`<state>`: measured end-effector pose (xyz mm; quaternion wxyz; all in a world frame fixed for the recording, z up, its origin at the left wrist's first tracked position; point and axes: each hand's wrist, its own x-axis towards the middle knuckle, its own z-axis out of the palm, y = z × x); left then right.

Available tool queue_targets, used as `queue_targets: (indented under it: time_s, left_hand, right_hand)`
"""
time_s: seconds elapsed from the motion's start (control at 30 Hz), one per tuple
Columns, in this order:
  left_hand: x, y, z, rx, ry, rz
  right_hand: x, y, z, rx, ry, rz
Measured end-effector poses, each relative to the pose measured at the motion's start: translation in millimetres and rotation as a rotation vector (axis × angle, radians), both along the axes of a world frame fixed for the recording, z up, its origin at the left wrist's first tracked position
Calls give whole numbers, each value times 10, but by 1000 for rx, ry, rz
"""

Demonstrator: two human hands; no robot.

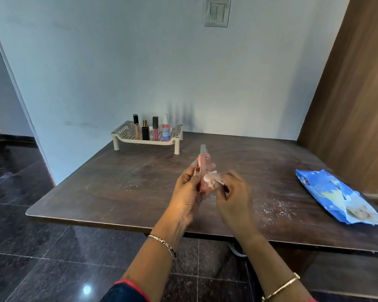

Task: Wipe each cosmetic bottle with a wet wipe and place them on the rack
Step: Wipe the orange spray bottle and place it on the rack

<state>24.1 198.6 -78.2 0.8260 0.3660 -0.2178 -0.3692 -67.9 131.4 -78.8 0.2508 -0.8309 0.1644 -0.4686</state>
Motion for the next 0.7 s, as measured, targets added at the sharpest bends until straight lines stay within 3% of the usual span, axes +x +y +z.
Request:
queue_targets:
  time_s: [0.13, 0.43, 0.7]
  left_hand:
    - [-95, -17, -2, -21, 67, 4]
    - [-112, 6, -28, -85, 80, -75]
    - [-39, 3, -18, -159, 212, -57]
  right_hand:
    - [18, 43, -94, -93, -13, -24]
    - [190, -93, 295, -66, -131, -102]
    - [58, 52, 67, -163, -10, -60]
